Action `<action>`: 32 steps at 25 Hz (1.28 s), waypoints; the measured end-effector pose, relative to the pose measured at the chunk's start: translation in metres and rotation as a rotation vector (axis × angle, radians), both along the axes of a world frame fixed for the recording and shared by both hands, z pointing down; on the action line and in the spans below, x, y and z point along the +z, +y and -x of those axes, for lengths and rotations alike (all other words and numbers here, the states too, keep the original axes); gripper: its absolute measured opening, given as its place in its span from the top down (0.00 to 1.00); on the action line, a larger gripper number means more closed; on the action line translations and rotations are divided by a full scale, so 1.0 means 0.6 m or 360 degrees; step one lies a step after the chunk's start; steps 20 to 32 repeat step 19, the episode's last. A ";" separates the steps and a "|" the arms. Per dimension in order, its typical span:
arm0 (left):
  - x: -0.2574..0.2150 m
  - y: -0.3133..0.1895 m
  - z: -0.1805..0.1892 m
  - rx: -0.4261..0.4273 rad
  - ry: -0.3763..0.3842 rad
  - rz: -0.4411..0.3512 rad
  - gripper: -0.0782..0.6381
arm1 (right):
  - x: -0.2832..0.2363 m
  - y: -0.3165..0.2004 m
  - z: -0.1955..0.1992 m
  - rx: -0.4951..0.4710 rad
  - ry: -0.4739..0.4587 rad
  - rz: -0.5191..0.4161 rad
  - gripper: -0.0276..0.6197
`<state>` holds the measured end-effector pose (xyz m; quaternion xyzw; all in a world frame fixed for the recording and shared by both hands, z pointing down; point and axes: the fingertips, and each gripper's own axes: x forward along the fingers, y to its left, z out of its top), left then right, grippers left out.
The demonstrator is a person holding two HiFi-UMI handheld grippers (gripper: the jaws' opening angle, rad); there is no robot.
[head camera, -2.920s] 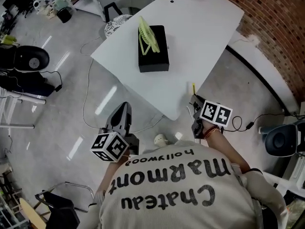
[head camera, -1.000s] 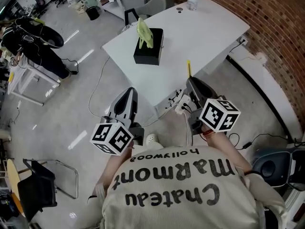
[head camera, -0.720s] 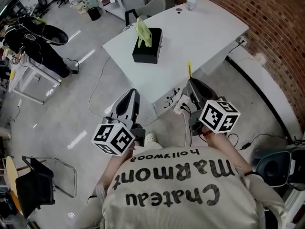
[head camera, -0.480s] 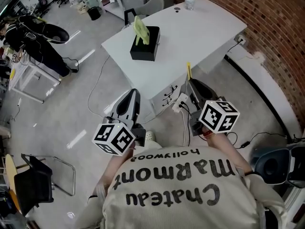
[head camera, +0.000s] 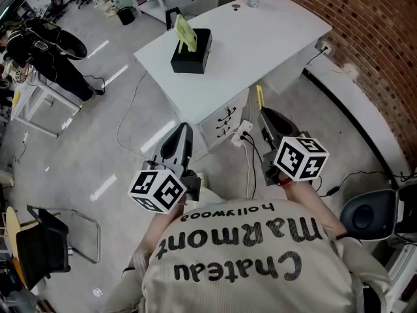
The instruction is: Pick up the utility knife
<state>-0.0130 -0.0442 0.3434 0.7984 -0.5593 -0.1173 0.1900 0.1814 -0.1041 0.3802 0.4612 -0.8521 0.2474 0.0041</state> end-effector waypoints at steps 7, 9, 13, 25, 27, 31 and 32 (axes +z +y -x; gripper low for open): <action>0.012 0.024 -0.025 0.0018 0.0009 0.0013 0.89 | 0.015 0.025 -0.028 0.0018 0.0022 0.0013 0.86; 0.011 0.028 -0.028 0.0014 0.0011 0.0012 0.89 | 0.016 0.028 -0.032 0.0018 0.0024 0.0014 0.86; 0.005 0.026 -0.030 0.0011 0.0007 0.0011 0.89 | 0.013 0.027 -0.034 0.0013 0.0023 0.0020 0.86; 0.010 0.028 -0.028 0.0006 -0.0003 0.0008 0.89 | 0.021 0.029 -0.031 0.0004 0.0019 0.0017 0.86; 0.010 0.028 -0.028 0.0006 -0.0003 0.0008 0.89 | 0.021 0.029 -0.031 0.0004 0.0019 0.0017 0.86; 0.010 0.028 -0.028 0.0006 -0.0003 0.0008 0.89 | 0.021 0.029 -0.031 0.0004 0.0019 0.0017 0.86; 0.010 0.028 -0.028 0.0006 -0.0003 0.0008 0.89 | 0.021 0.029 -0.031 0.0004 0.0019 0.0017 0.86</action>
